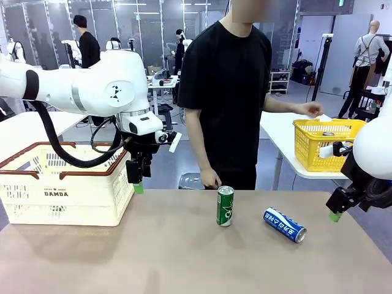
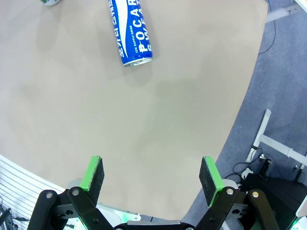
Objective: Place the drinks into the Shopping basket.
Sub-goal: Pick up one drink and place it into the Shopping basket.
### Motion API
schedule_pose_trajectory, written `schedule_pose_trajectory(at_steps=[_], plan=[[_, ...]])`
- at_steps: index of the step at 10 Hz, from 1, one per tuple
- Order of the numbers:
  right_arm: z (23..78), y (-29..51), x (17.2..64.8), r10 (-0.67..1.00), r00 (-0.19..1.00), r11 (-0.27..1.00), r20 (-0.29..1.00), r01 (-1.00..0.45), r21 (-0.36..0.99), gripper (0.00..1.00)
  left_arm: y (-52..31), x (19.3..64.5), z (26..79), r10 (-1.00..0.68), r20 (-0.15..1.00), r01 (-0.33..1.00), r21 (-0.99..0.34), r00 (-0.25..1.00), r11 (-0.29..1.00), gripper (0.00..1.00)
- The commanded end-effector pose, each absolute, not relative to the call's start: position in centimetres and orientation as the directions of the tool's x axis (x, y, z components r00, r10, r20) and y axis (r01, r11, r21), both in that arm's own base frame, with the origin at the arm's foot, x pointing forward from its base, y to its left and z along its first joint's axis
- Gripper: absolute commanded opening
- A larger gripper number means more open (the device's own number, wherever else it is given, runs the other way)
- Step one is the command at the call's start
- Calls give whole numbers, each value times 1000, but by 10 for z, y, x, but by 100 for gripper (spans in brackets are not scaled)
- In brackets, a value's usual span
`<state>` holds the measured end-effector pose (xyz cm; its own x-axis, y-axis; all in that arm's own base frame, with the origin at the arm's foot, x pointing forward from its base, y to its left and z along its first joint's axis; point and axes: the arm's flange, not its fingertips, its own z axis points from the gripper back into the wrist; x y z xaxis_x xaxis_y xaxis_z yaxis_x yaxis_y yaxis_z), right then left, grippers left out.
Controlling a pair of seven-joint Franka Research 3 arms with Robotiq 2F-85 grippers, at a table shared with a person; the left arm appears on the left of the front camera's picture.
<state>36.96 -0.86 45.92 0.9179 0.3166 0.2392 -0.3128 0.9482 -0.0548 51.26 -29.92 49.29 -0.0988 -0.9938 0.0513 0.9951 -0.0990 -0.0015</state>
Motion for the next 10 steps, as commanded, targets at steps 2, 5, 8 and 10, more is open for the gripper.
schedule_pose_trajectory(at_steps=[2,5,8,10], plan=[[460,-10,369,329,914,944,236,-326,-56,100,-332,524,485,-975,138,984,64,-172,-165,100],[460,-10,369,329,914,944,236,-326,-56,100,-399,535,475,-955,176,970,81,-240,-229,100],[460,-10,369,329,914,944,236,-326,-56,100,-458,549,468,-942,162,953,121,-295,-278,100],[460,-10,369,329,914,944,236,-326,-56,100,-485,560,461,-949,114,951,133,-293,-278,100]])
